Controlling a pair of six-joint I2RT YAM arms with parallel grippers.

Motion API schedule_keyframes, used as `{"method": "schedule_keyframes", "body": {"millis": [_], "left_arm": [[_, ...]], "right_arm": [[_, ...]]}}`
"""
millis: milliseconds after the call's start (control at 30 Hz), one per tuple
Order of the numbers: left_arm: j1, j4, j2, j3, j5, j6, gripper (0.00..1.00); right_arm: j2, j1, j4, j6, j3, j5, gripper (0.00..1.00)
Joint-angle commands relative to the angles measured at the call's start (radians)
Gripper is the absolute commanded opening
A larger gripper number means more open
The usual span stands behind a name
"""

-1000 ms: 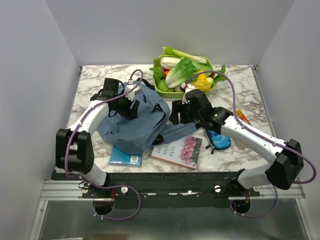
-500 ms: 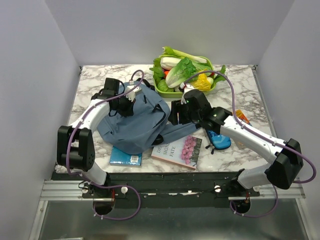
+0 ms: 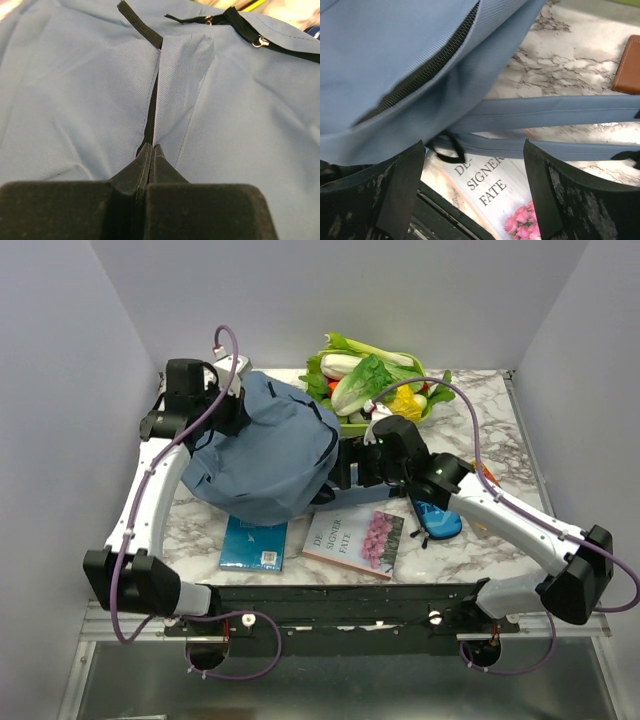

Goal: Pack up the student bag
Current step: Adjust the student bag at the center of the board.

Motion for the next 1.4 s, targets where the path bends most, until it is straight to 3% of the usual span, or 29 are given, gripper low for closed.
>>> {"method": "schedule_keyframes", "body": {"millis": [0,200,333,400,533,833,933,1067,1233,1367], "left_arm": [[-0.001,-0.027,-0.125,0.048,0.015,-0.133,0.0],[-0.059,-0.058,-0.228,-0.009,0.044,-0.147,0.0],[-0.171,0.002,-0.283,-0.155,-0.004,-0.211,0.0],[-0.232,0.043,-0.297,-0.211,-0.039,-0.274,0.0],[-0.25,0.131,-0.297,-0.343,-0.039,-0.37,0.0],[-0.314,0.142,-0.282,-0.464,-0.005,-0.381,0.01],[-0.346,0.142,-0.268,-0.47,0.041,-0.349,0.19],[-0.363,0.096,-0.228,-0.406,0.07,-0.273,0.45],[-0.352,0.062,-0.176,-0.256,-0.014,-0.106,0.59],[-0.345,0.083,-0.107,-0.176,-0.045,-0.05,0.63]], "right_arm": [[-0.063,0.023,-0.052,0.025,0.061,0.007,0.89],[-0.184,0.024,-0.124,-0.007,0.091,0.174,0.88],[-0.225,0.024,-0.16,-0.044,0.113,0.253,0.87],[-0.219,0.026,-0.164,-0.044,0.123,0.247,0.86],[-0.16,0.024,-0.147,-0.01,0.116,0.184,0.84],[-0.024,0.069,-0.075,0.025,0.088,0.101,0.72],[0.007,0.093,-0.046,0.031,0.055,0.073,0.65],[-0.002,0.115,0.011,0.079,-0.086,0.055,0.38],[-0.068,0.126,0.074,0.14,-0.338,0.076,0.22],[-0.123,0.136,0.122,0.16,-0.468,0.105,0.17]]}}
